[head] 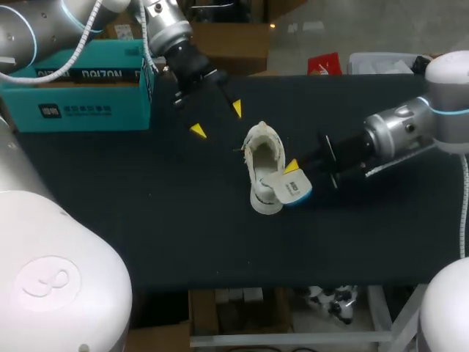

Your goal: Open the shoe tongue, take the insole out of the shoe, put the insole back into the shoe, and pack the shoe into the shoebox

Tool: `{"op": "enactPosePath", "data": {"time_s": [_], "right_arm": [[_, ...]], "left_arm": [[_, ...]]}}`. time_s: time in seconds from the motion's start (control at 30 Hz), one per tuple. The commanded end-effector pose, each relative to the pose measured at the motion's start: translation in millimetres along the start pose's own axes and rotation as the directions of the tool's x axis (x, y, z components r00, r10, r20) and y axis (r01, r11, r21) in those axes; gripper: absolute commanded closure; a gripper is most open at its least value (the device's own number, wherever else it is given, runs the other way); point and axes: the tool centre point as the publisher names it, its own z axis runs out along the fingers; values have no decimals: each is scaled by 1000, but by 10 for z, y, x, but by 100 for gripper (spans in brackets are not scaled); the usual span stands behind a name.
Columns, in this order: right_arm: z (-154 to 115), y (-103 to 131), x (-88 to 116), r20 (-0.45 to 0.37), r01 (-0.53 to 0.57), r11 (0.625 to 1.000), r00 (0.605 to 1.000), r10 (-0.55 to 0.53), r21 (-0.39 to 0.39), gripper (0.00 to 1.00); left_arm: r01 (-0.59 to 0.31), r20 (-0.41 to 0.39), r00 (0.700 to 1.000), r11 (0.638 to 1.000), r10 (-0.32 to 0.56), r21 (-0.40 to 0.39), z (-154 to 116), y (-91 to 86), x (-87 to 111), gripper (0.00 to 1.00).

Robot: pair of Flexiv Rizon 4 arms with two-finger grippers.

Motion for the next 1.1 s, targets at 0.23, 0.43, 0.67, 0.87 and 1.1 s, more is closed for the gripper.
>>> {"op": "enactPosePath", "data": {"time_s": [0.23, 0.43, 0.67, 0.87, 1.1], "right_arm": [[32, -4, 14, 10, -14, 1000, 1000, 14, 2, 100], [44, -20, 13, 12, -25, 1000, 1000, 25, 1, 100], [67, -48, 20, 17, -32, 999, 999, 32, -1, 100], [62, -61, 17, 20, -35, 999, 999, 35, -3, 100], [57, -59, 7, 17, -29, 1000, 999, 29, 3, 100]], "left_arm": [[-1, -2, 1000, 1000, 1, 12, -4, 32, -12, 0], [-1, -2, 1000, 1000, 1, 12, -4, 32, -12, 0], [-1, -2, 1000, 1000, 1, 12, -4, 32, -12, 0], [-1, -2, 1000, 1000, 1, 12, -4, 32, -12, 0], [-4, 32, 999, 1000, 4, -3, 41, 15, 5, 0]]}}
